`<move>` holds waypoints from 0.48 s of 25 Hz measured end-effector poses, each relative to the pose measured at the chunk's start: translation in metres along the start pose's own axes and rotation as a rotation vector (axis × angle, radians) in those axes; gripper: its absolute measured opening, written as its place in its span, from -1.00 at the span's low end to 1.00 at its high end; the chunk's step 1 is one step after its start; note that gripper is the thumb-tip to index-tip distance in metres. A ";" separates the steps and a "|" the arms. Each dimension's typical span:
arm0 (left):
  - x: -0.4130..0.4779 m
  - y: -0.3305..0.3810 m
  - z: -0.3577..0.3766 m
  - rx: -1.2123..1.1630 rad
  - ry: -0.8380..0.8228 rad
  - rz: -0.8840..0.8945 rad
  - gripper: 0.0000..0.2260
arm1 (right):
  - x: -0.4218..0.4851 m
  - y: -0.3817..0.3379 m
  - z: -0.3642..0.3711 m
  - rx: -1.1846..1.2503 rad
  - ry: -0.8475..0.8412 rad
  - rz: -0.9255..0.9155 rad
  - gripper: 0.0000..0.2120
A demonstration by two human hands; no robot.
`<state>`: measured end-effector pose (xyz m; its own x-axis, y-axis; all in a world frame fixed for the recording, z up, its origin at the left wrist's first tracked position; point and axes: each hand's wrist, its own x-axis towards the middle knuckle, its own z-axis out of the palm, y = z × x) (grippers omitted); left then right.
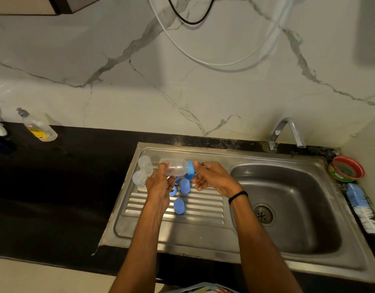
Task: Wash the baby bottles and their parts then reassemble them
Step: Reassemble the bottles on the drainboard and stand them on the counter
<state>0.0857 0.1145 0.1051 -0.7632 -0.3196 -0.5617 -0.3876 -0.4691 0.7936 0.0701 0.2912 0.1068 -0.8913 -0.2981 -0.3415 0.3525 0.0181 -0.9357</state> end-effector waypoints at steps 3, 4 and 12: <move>-0.002 -0.002 -0.001 -0.008 0.000 -0.001 -0.80 | 0.002 -0.001 0.002 -0.034 0.012 0.013 -0.52; -0.002 -0.002 -0.002 -0.010 0.000 -0.005 -0.75 | 0.003 -0.002 0.003 -0.069 0.021 0.032 -0.49; 0.002 -0.005 -0.010 -0.017 0.003 -0.031 -0.63 | 0.002 -0.003 0.003 -0.139 -0.015 0.029 -0.58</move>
<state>0.0908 0.1082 0.0975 -0.7489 -0.3073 -0.5871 -0.4027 -0.4926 0.7715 0.0683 0.2878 0.1092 -0.8764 -0.3101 -0.3684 0.3344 0.1585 -0.9290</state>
